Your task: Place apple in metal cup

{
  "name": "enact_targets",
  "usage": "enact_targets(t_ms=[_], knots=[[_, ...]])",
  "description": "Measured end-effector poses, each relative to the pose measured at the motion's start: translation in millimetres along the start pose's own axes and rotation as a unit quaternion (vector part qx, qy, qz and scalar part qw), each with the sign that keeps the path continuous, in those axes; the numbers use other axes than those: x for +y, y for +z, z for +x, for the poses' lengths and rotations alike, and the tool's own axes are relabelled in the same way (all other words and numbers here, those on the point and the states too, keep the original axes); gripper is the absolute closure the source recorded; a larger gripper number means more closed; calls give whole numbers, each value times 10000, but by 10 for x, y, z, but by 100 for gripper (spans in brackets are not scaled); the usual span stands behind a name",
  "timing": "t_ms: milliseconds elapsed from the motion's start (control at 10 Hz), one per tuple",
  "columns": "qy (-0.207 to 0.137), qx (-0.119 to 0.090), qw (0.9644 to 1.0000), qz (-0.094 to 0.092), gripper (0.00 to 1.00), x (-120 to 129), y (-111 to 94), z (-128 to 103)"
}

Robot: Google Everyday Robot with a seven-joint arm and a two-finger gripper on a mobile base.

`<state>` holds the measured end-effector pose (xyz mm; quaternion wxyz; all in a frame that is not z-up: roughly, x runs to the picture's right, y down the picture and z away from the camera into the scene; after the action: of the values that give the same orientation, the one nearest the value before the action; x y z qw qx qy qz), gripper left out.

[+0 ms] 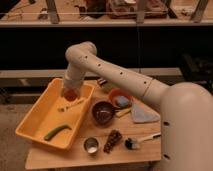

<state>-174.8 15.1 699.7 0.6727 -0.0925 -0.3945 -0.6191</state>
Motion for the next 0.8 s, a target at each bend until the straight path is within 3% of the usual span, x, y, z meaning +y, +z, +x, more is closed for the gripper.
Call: enact_targets(t_ms=[100, 300, 500, 800], knots=[[-75, -63, 9999, 36, 62, 71, -213, -185], [-98, -143, 9998, 56, 60, 295, -476, -505], [-94, -182, 9998, 70, 60, 386, -567, -643], [-113, -188, 9997, 73, 60, 365, -561, -645]])
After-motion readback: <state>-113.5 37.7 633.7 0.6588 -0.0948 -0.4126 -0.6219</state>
